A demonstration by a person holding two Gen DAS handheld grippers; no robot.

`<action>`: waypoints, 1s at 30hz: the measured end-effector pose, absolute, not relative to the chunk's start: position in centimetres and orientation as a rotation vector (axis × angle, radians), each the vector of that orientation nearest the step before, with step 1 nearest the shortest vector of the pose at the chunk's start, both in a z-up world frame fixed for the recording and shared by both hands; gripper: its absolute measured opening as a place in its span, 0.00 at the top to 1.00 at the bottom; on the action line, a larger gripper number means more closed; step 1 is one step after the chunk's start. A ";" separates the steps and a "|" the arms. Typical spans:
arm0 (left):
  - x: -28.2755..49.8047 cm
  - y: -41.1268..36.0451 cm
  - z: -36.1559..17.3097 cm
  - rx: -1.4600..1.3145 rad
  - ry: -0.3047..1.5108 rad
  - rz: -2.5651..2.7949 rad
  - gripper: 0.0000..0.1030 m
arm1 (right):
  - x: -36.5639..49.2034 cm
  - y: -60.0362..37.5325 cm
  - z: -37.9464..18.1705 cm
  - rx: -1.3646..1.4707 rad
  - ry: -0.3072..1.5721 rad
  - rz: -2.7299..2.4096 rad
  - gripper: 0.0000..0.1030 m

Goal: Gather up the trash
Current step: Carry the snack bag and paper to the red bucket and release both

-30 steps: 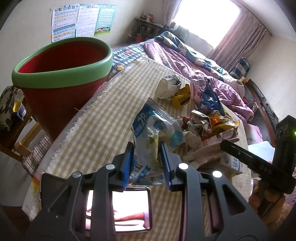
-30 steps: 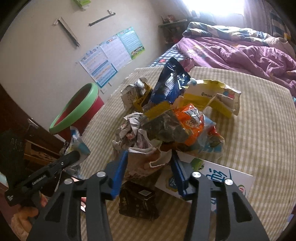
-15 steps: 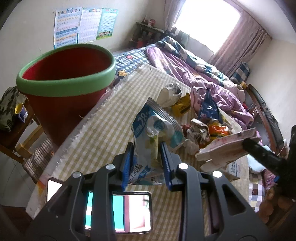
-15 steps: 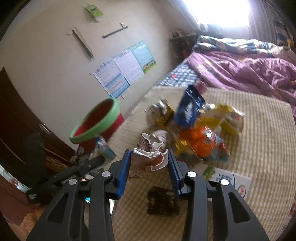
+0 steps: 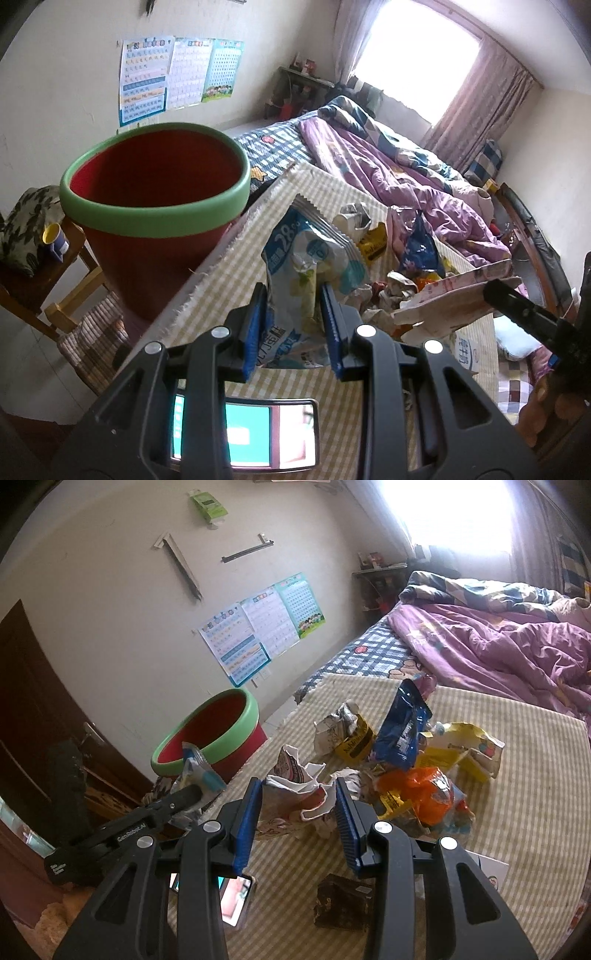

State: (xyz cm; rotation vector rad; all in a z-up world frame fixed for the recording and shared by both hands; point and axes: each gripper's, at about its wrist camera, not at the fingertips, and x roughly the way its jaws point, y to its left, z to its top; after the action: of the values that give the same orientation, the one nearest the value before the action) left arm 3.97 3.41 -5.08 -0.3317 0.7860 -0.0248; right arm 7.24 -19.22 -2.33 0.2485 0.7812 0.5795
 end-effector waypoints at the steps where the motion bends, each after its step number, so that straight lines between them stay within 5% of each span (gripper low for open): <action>1: 3.9 3.5 -5.0 -0.331 0.783 -0.024 0.72 | 7.3 -19.1 -2.3 0.246 0.780 0.580 0.63; 30: 4.9 10.8 -3.6 -0.369 0.699 0.082 0.72 | 11.9 -9.5 0.6 0.142 0.692 0.625 0.62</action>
State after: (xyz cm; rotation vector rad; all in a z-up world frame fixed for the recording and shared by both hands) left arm 4.87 10.83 -3.55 -0.3693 0.6988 0.0822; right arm 11.87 -9.46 0.64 0.1420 0.6923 0.6250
